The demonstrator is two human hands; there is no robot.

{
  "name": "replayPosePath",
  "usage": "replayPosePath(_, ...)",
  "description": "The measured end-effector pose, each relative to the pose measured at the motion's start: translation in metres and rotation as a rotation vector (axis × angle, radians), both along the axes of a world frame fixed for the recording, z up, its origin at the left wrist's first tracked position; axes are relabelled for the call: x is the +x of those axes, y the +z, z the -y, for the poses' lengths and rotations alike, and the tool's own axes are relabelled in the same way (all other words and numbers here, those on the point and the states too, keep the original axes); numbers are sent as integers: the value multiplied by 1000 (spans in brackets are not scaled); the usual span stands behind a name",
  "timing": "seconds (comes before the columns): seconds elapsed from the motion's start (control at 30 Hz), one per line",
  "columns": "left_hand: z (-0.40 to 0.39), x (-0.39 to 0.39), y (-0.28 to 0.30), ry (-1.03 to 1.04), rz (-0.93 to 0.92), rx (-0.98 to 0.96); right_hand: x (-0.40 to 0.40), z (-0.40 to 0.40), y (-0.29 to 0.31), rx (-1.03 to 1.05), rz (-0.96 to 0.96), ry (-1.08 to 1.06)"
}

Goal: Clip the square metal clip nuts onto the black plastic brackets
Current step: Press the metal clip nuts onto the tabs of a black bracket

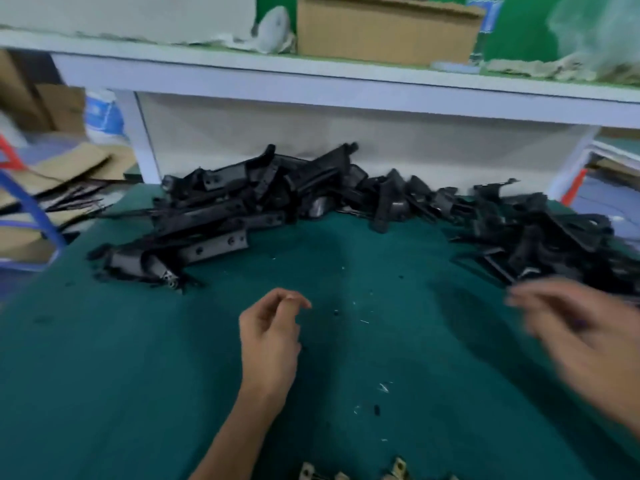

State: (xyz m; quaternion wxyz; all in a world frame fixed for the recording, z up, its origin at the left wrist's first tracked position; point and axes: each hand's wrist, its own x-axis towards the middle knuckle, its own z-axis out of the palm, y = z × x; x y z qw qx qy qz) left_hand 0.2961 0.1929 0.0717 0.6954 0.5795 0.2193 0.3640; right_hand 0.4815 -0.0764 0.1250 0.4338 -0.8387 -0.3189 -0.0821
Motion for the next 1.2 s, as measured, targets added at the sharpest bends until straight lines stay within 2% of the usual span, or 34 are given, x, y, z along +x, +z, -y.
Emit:
replayPosePath(0.03,0,2,0,-8,0,-8,-6,-33,1,-33,2,43)
replayPosePath(0.07,1,4,-1,-13,-7,5,-5,-64,1,42,26,36)
replayPosePath(0.17,4,6,0,-13,-38,112,59,-149,-21,-20,-250,-67)
replayPosePath(0.3,7,8,-1,-17,-40,204,118,-213,-37,87,-490,-279)
replayPosePath(0.53,9,7,1,-38,-5,249,153,-243,-41,44,-428,-444)
replayPosePath(0.6,9,8,1,-18,-15,263,147,-239,-40,107,-446,-437)
replayPosePath(0.7,10,7,1,5,-28,293,123,-218,-33,207,-480,-398)
replayPosePath(0.93,14,6,-2,61,-20,387,43,-135,-6,297,-489,-282)
replayPosePath(1.1,20,6,0,47,-22,502,-35,-108,7,386,-743,109)
replayPosePath(1.2,23,6,-1,20,-67,673,-76,-102,0,326,-846,306)
